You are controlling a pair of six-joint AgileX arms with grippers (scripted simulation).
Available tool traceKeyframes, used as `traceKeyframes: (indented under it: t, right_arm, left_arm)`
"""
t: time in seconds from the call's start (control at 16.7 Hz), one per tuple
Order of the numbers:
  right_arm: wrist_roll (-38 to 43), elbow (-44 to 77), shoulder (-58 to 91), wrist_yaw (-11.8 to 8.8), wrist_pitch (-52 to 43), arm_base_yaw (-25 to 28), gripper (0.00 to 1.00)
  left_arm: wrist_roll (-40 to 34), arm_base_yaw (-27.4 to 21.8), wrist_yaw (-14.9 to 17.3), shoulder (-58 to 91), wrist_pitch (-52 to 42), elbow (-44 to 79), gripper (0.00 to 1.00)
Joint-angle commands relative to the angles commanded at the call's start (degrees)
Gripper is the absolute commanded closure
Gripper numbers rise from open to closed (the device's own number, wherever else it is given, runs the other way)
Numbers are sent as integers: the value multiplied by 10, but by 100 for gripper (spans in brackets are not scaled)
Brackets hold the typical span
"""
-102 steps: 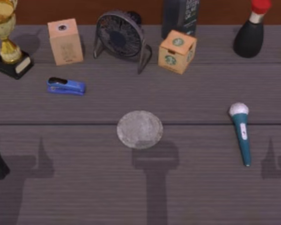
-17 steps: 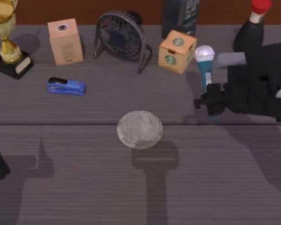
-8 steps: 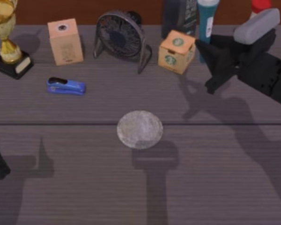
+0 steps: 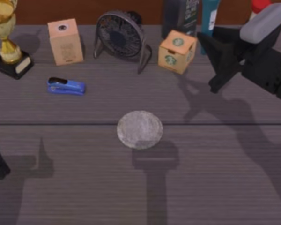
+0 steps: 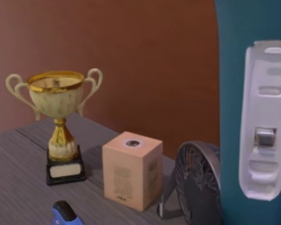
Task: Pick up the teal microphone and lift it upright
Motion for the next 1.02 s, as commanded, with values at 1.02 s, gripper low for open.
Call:
traceKeyframes:
  t: [1.02]
  right_arm:
    - [20, 16, 1, 163, 59, 166, 100]
  left_arm:
    - [0, 0, 0, 0, 0, 0, 0]
